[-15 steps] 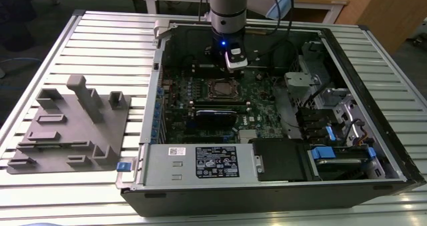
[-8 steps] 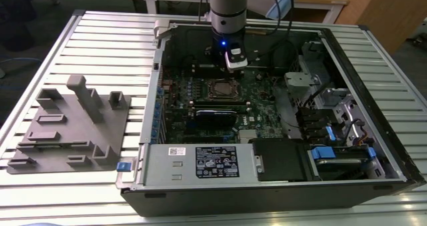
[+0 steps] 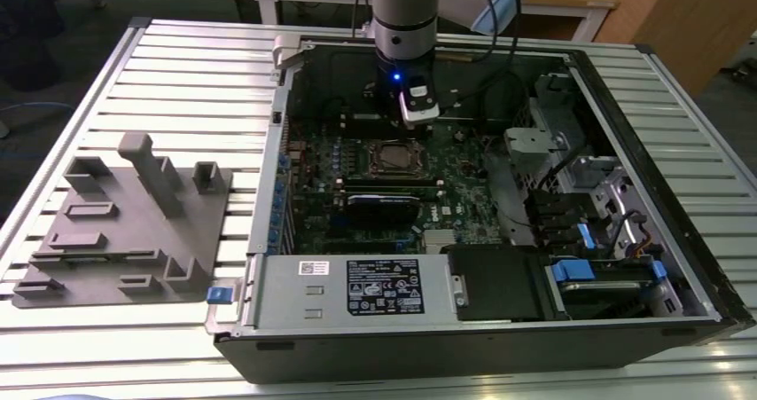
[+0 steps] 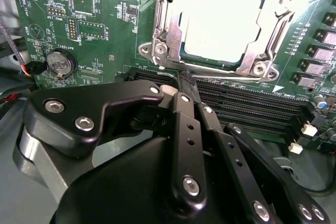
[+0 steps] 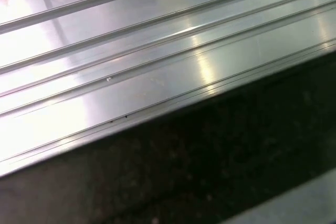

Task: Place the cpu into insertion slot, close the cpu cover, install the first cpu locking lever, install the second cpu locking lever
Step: 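Install the first cpu locking lever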

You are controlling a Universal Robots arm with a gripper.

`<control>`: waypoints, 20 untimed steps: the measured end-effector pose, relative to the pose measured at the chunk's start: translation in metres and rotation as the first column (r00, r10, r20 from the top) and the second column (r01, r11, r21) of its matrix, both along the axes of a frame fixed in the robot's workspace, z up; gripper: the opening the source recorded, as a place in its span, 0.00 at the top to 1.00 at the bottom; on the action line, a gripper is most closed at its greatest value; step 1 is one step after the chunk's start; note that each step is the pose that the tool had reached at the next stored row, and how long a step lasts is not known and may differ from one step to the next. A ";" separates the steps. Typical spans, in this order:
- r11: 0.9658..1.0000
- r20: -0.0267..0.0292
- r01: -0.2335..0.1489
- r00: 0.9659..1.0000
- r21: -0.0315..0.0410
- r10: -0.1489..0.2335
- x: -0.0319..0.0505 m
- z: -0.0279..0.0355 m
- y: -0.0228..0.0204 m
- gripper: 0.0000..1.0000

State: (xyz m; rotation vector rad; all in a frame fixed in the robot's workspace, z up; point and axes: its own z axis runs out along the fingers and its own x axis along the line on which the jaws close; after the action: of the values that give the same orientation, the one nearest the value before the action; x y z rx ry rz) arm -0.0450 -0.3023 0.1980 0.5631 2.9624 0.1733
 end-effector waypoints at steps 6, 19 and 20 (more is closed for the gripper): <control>1.000 0.000 0.000 1.000 0.000 0.000 -0.0001 0.0000 -0.0015 0.89; 1.000 0.006 -0.001 1.000 -0.005 0.001 -0.0001 -0.0005 -0.0050 0.89; 1.000 0.006 -0.001 1.000 -0.005 0.001 -0.0001 -0.0005 -0.0050 0.89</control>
State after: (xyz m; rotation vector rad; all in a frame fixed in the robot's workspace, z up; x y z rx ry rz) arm -0.0451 -0.3072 0.1975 0.5597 2.9564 0.1673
